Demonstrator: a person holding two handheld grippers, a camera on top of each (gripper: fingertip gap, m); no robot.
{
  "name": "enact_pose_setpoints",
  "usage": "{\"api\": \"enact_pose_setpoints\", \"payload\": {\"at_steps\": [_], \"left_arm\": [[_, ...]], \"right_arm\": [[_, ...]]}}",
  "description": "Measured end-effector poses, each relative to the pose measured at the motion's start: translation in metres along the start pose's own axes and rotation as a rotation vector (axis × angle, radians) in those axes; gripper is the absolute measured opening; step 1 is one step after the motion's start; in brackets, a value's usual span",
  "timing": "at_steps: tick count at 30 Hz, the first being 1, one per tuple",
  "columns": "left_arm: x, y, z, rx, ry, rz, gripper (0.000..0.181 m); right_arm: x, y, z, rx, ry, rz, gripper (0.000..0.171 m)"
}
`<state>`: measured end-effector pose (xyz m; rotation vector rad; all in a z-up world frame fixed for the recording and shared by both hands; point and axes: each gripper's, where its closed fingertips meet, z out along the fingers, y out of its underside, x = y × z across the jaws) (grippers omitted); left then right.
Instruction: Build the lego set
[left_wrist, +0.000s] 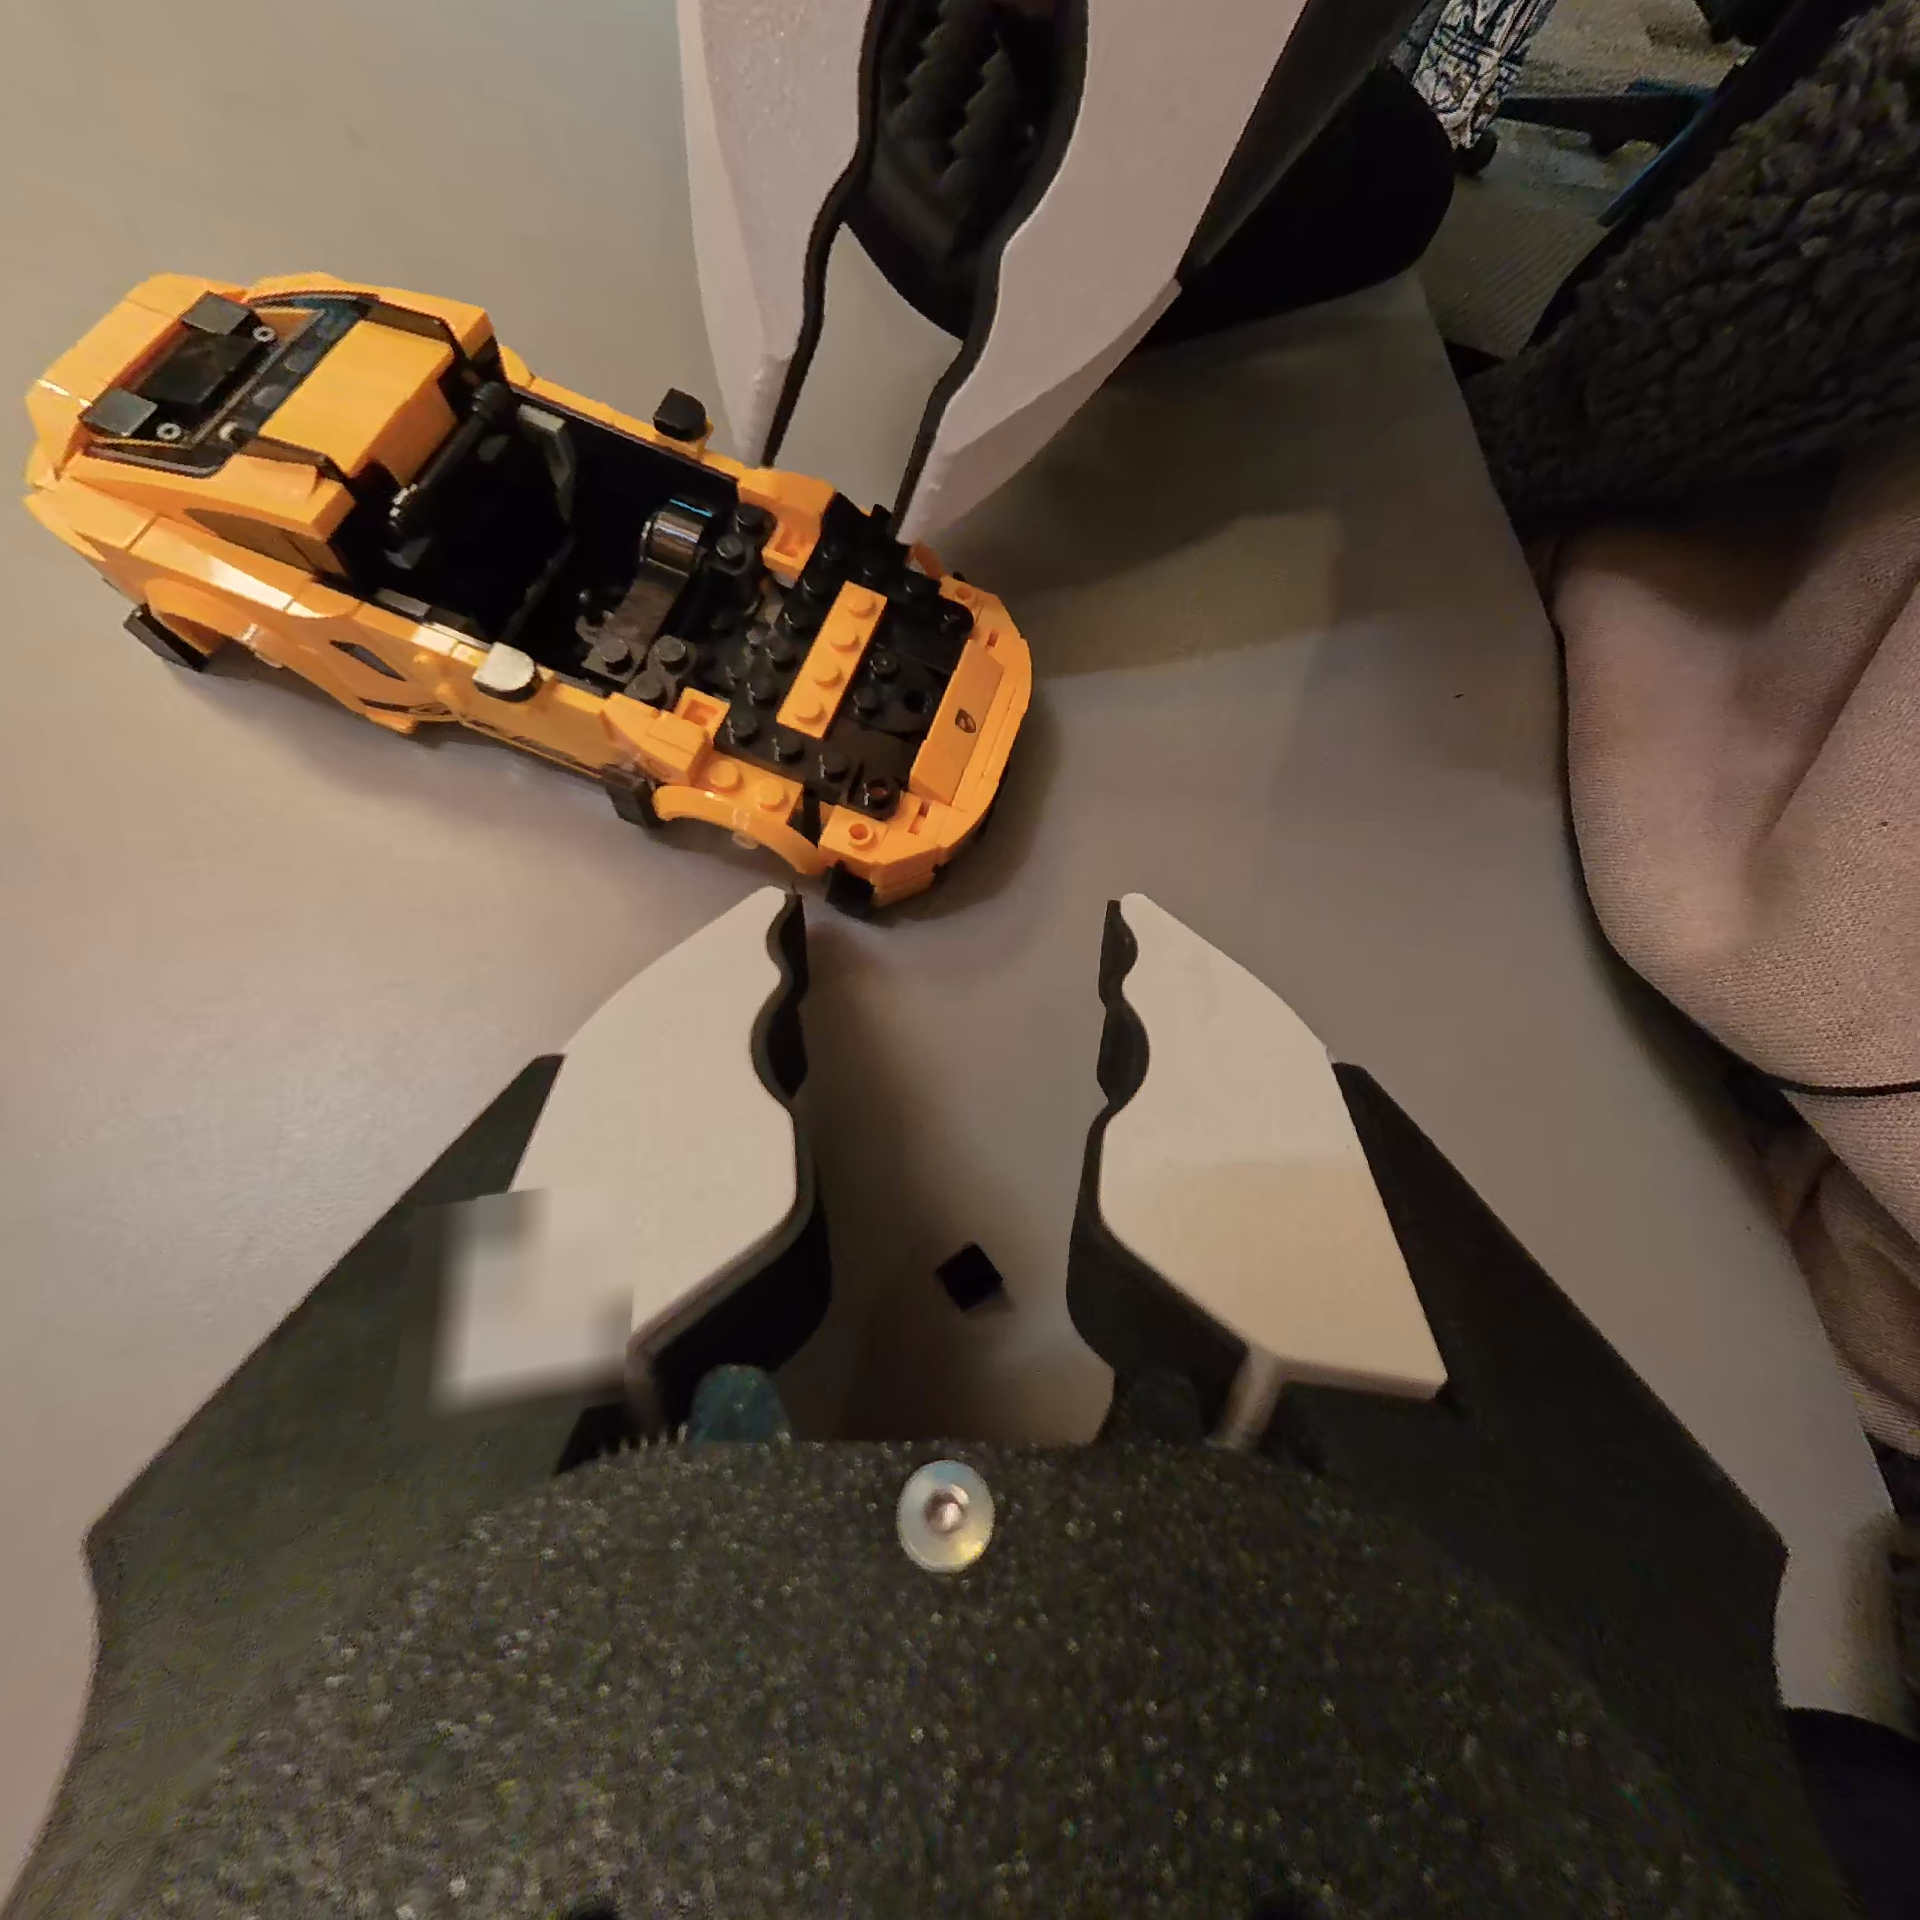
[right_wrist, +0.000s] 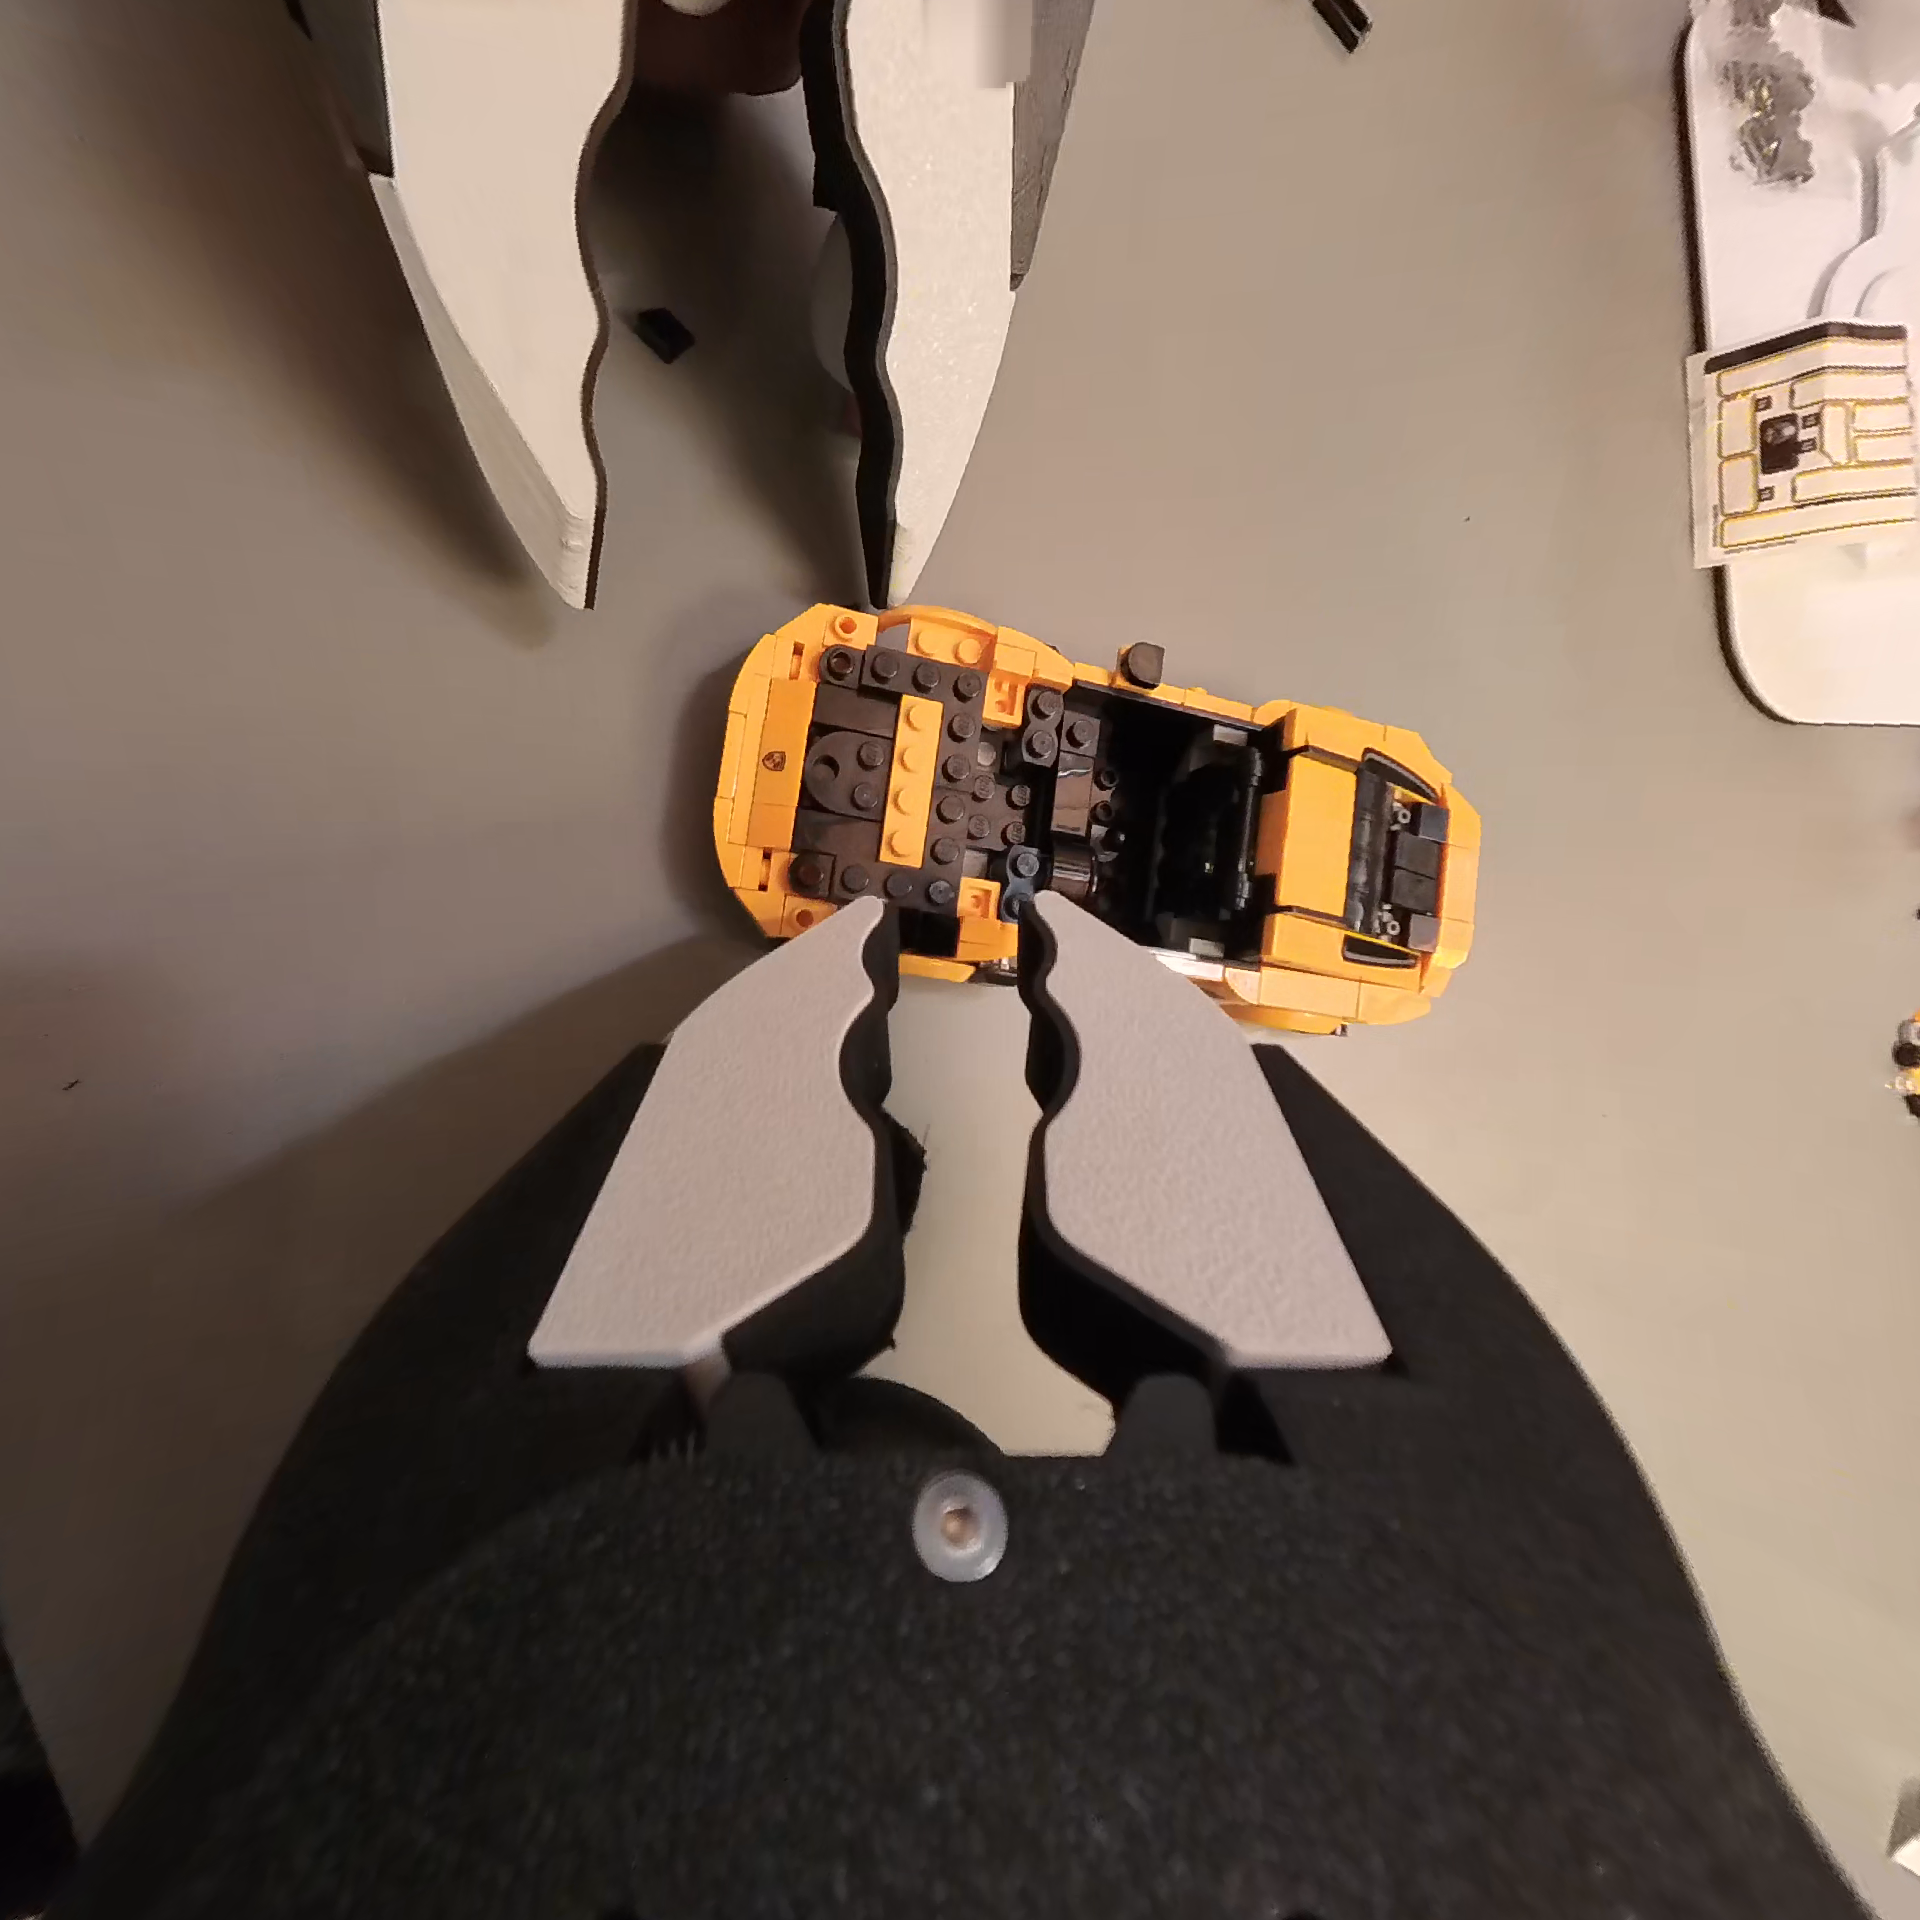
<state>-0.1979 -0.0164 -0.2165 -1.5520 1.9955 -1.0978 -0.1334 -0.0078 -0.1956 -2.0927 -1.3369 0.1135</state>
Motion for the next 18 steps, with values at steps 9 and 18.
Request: {"api": "enact_pose_setpoints", "payload": {"at_steps": [9,18], "left_arm": [[-0.001,-0.001,0.0,0.004,-0.008,0.003,0.054],[-0.008,-0.007,0.002,0.028,-0.057,0.0,0.056]], "right_arm": [[-0.006,0.002,-0.001,-0.016,-0.012,-0.027,0.003],[-0.01,0.003,0.001,-0.079,-0.056,-0.033,0.0]]}}
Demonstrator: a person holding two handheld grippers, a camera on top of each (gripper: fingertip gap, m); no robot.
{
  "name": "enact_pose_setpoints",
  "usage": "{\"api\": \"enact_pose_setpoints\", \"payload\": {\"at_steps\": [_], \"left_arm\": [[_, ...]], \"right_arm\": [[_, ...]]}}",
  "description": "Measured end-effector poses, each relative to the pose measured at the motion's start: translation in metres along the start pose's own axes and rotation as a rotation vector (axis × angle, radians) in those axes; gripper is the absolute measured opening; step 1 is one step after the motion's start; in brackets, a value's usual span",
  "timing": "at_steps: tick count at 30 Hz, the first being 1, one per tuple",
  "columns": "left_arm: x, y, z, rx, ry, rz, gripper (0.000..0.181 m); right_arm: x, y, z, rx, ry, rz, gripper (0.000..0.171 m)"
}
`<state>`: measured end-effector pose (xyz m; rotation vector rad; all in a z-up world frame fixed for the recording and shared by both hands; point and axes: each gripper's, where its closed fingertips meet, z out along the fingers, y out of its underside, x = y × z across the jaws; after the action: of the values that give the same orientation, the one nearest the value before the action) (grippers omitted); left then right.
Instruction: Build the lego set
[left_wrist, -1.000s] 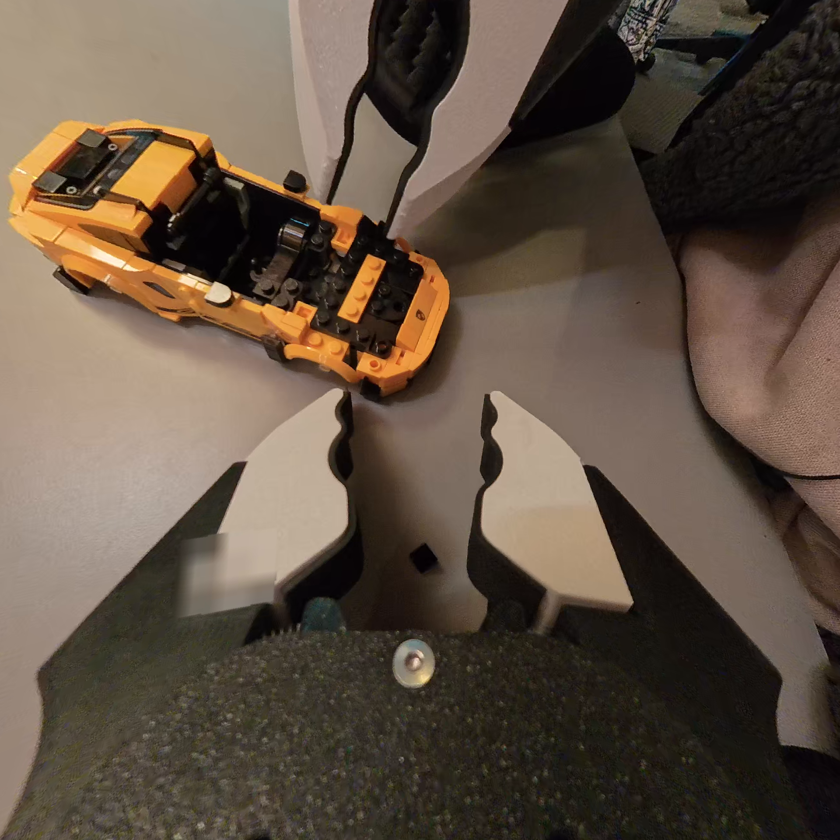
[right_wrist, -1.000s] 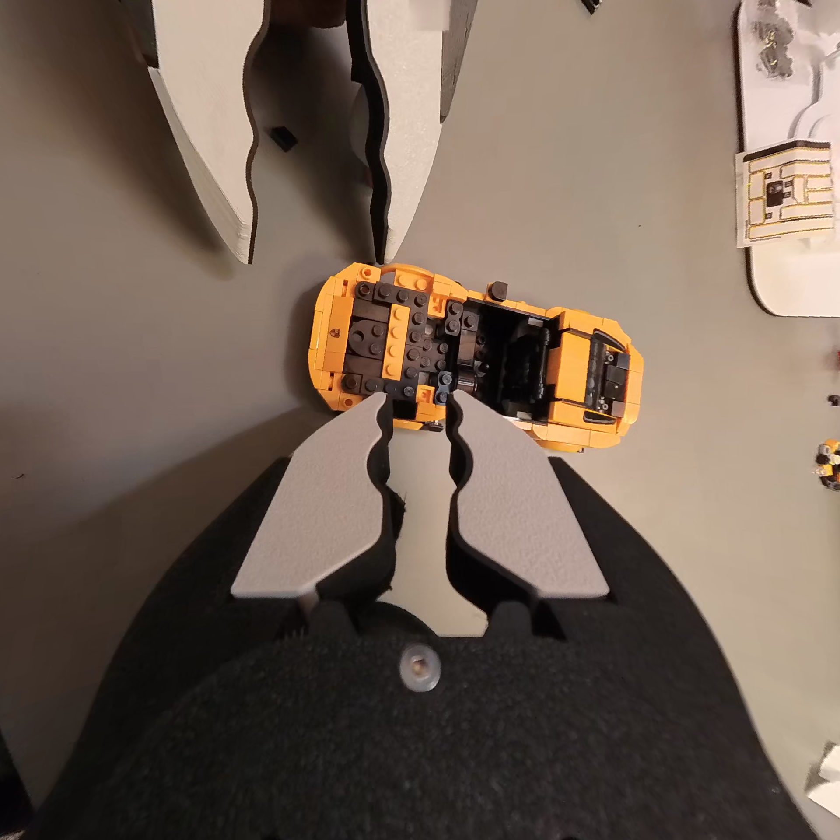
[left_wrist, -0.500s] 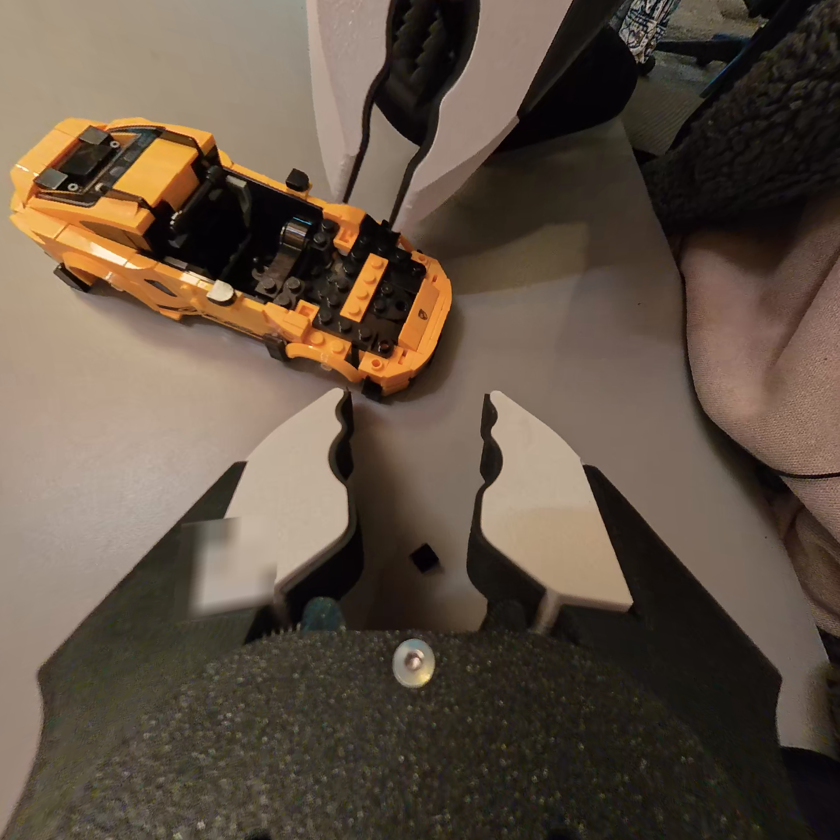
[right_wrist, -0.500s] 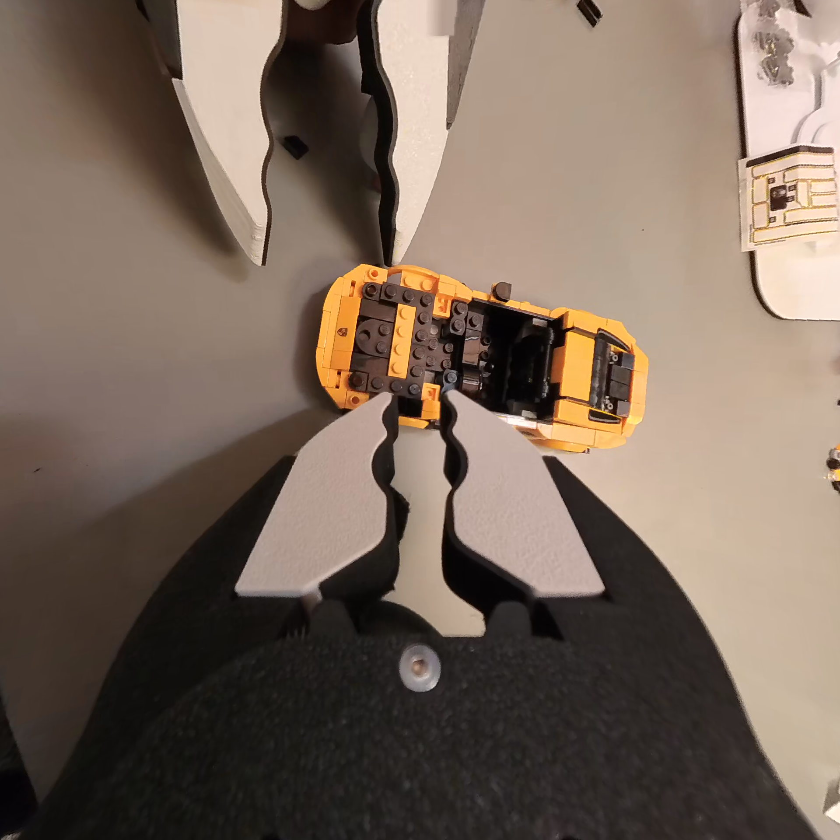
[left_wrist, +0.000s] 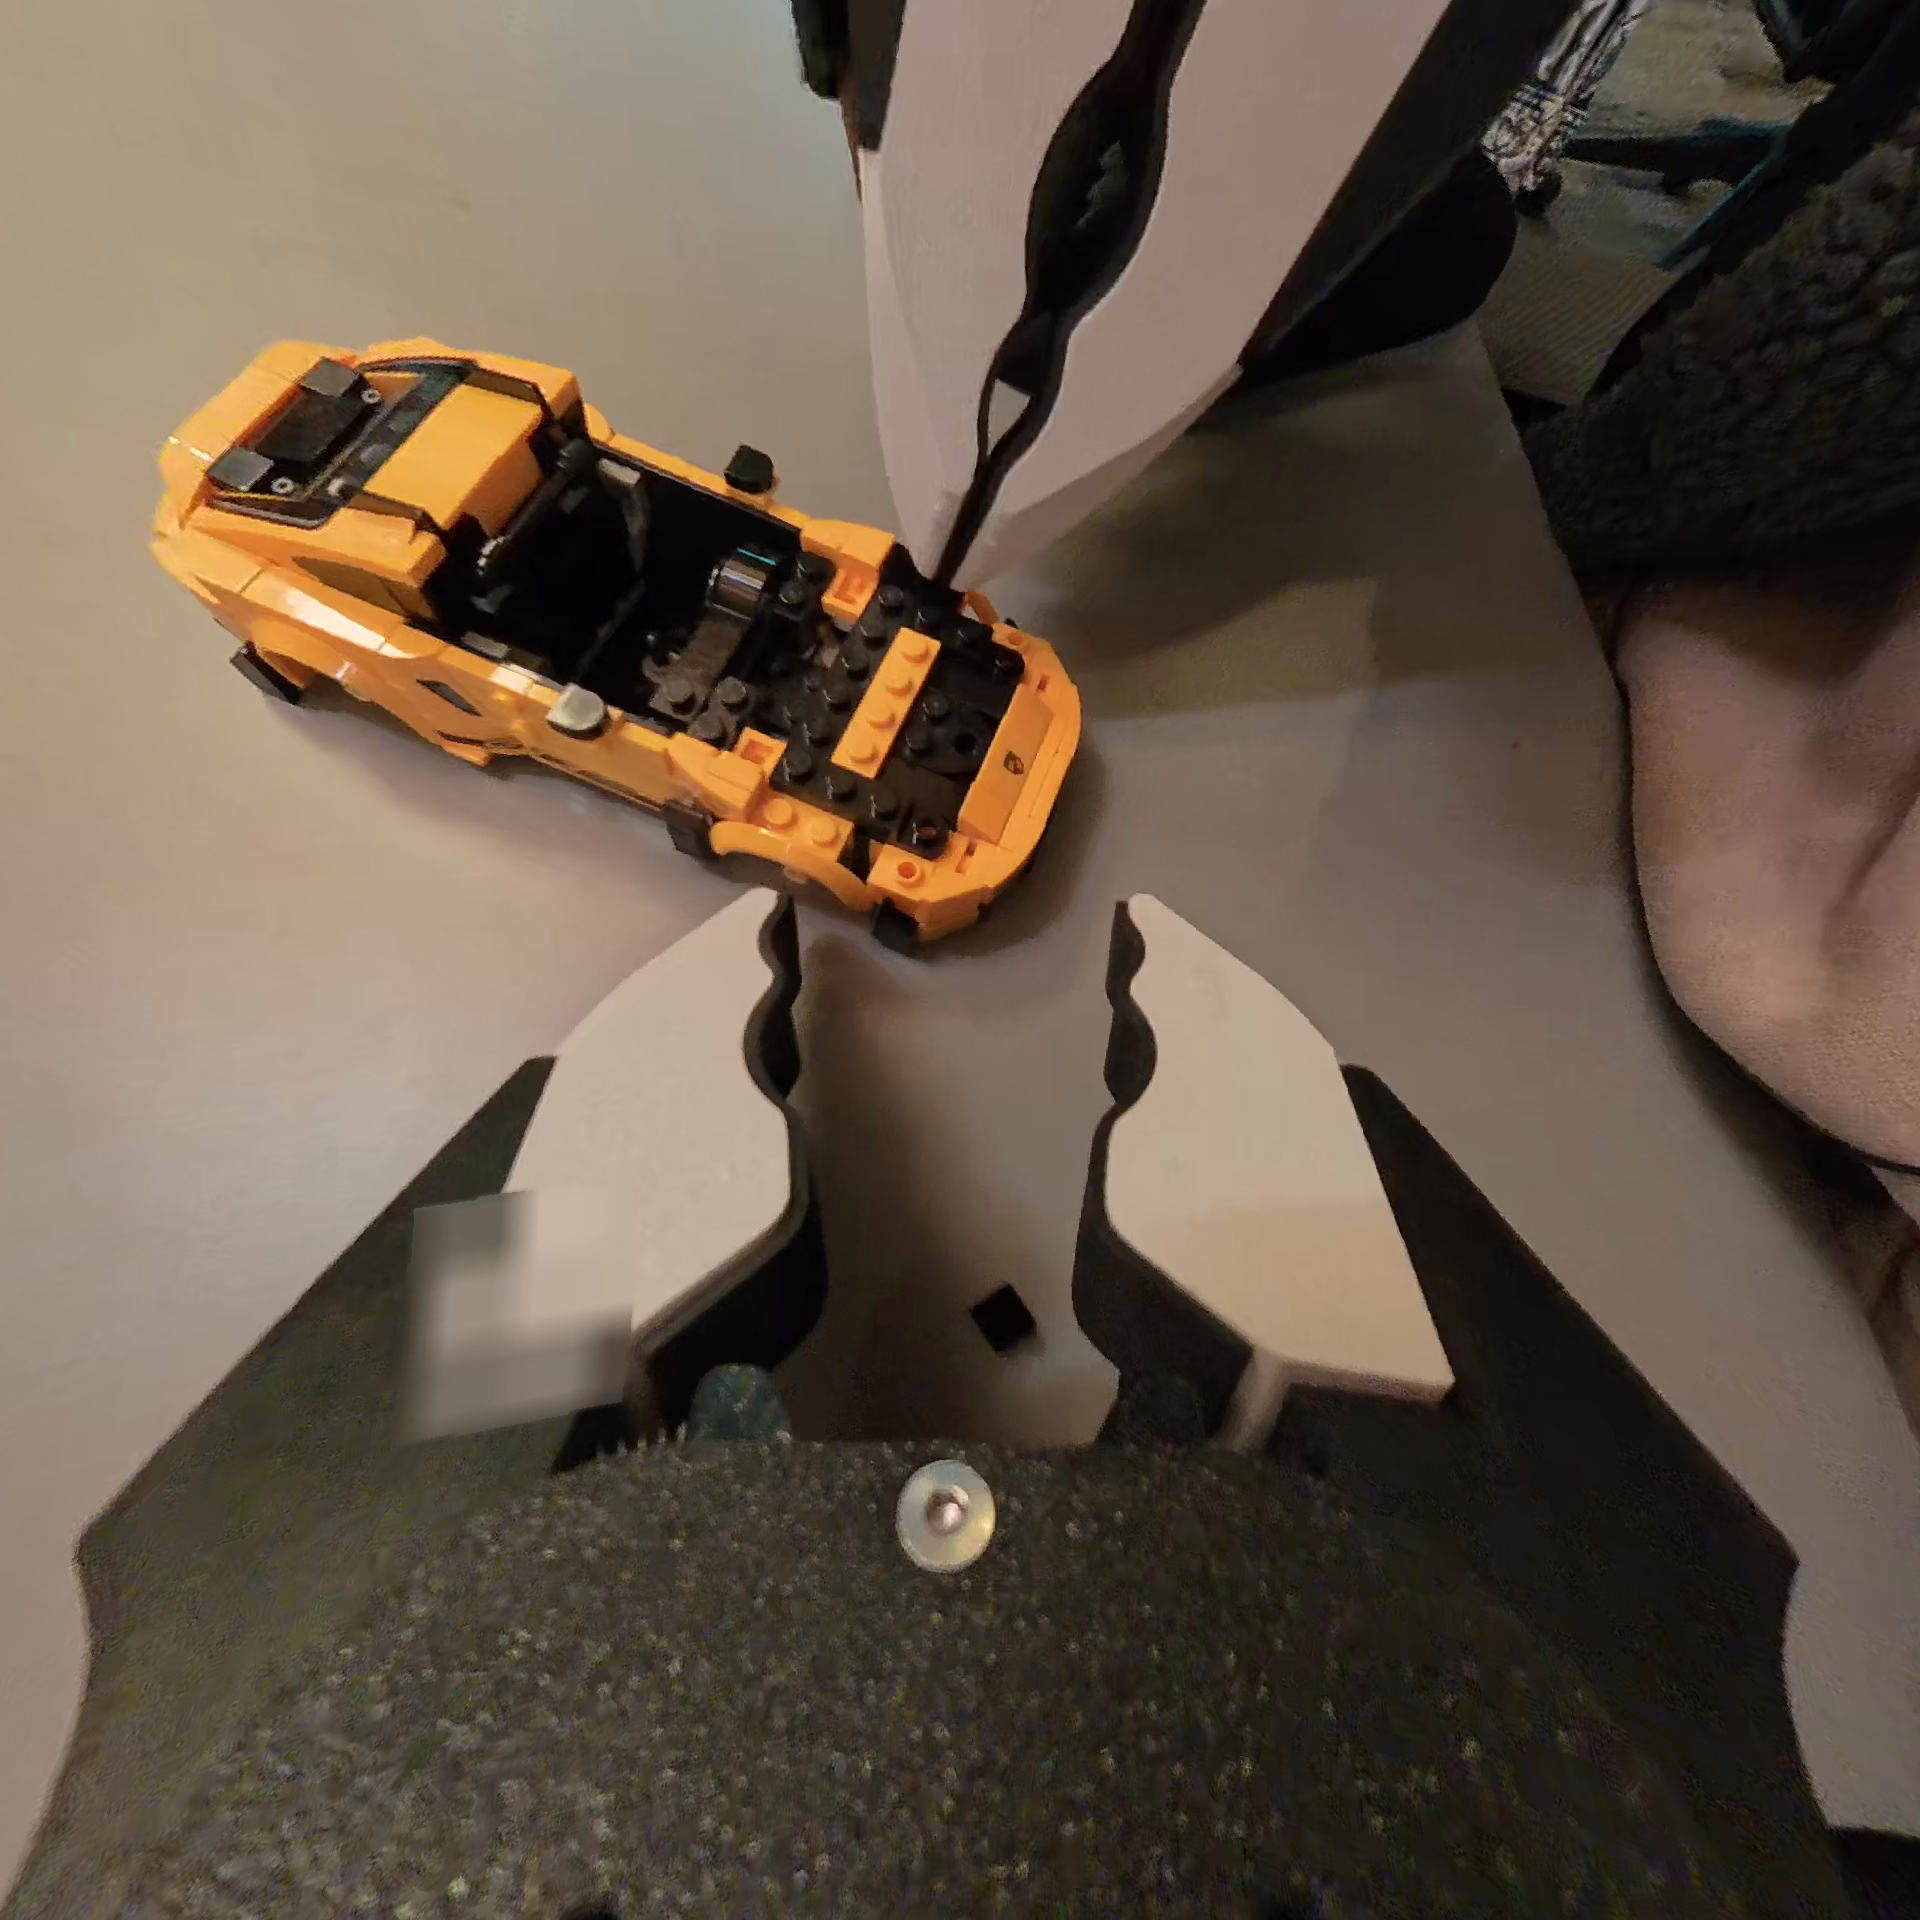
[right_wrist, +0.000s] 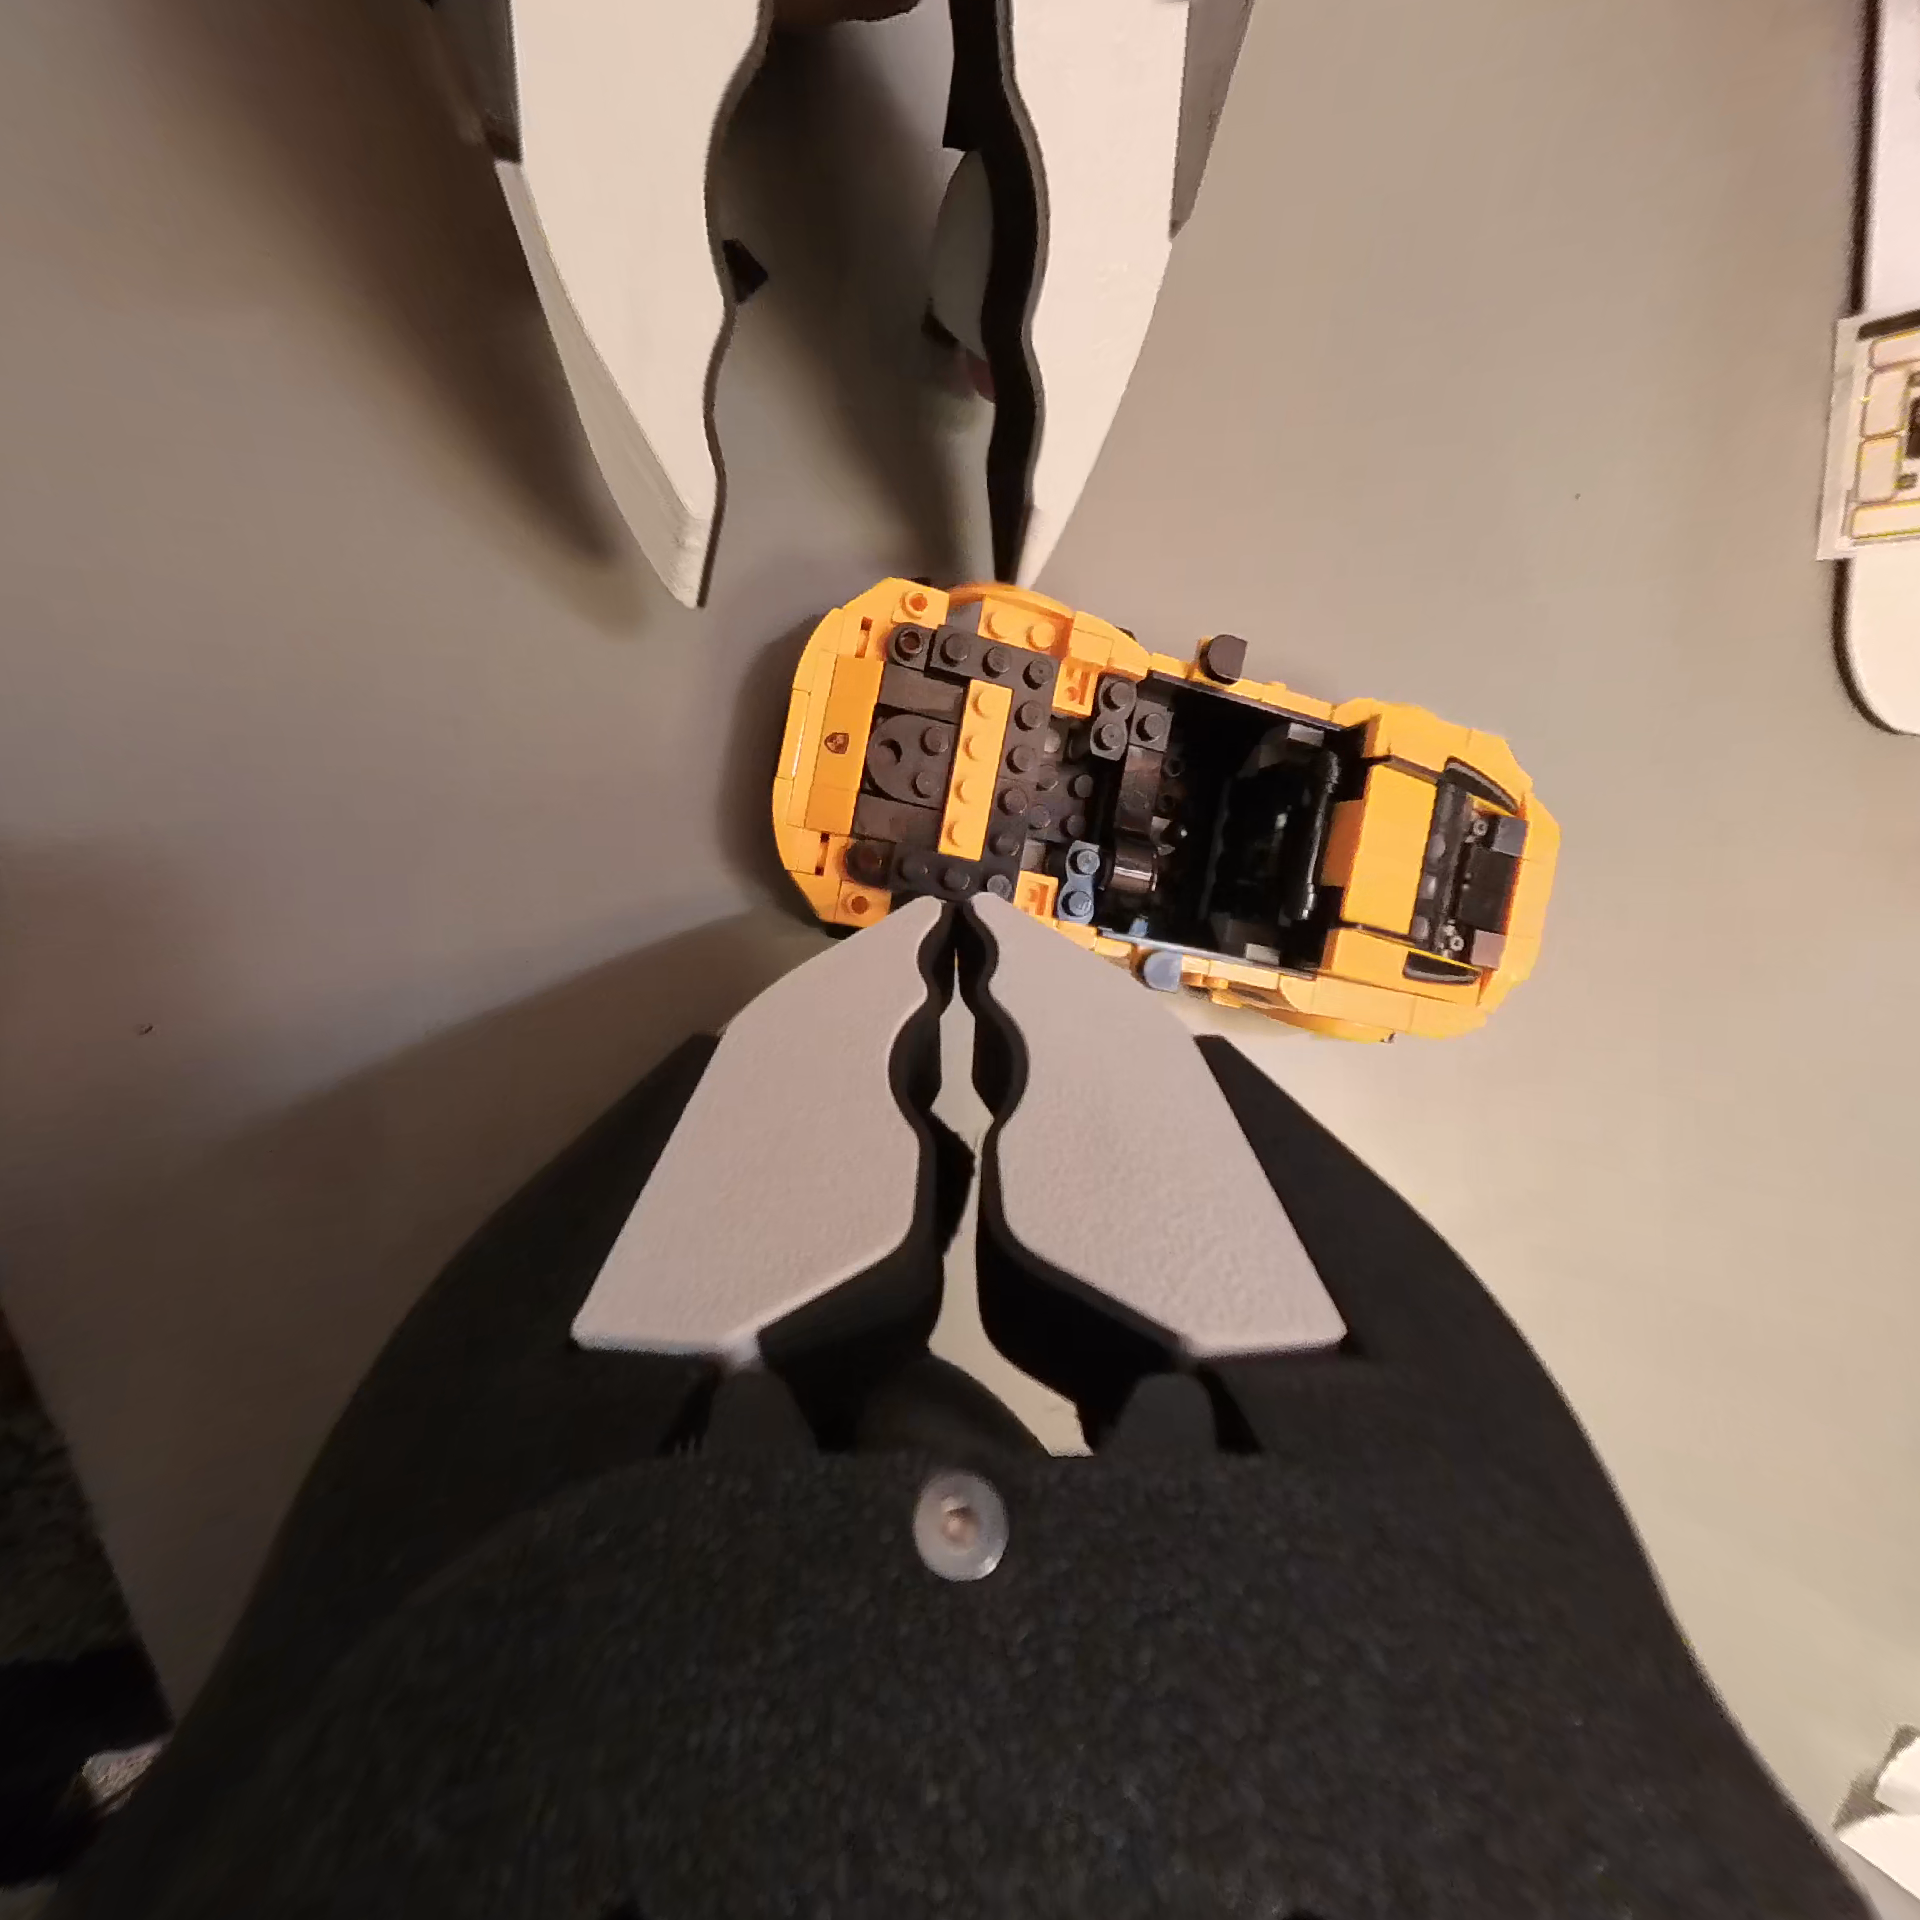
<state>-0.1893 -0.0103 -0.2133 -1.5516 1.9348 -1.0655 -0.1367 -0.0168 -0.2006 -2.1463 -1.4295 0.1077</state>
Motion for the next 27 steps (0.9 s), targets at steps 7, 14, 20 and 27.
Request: {"api": "enact_pose_setpoints", "payload": {"at_steps": [7,14,20,27], "left_arm": [[0.002,0.0,0.005,-0.014,-0.004,0.006,0.057],[-0.001,-0.002,0.004,-0.002,-0.014,-0.007,0.056],[-0.008,-0.003,0.002,-0.008,-0.051,0.007,0.055],[-0.02,-0.024,0.004,-0.047,-0.066,0.111,0.049]], "right_arm": [[0.003,0.001,0.003,-0.006,-0.012,0.065,0.0],[0.014,0.0,-0.009,0.059,-0.003,0.161,0.0],[0.015,0.008,-0.009,0.07,0.012,0.168,0.0],[0.019,0.005,-0.004,0.061,0.004,0.177,0.009]]}}
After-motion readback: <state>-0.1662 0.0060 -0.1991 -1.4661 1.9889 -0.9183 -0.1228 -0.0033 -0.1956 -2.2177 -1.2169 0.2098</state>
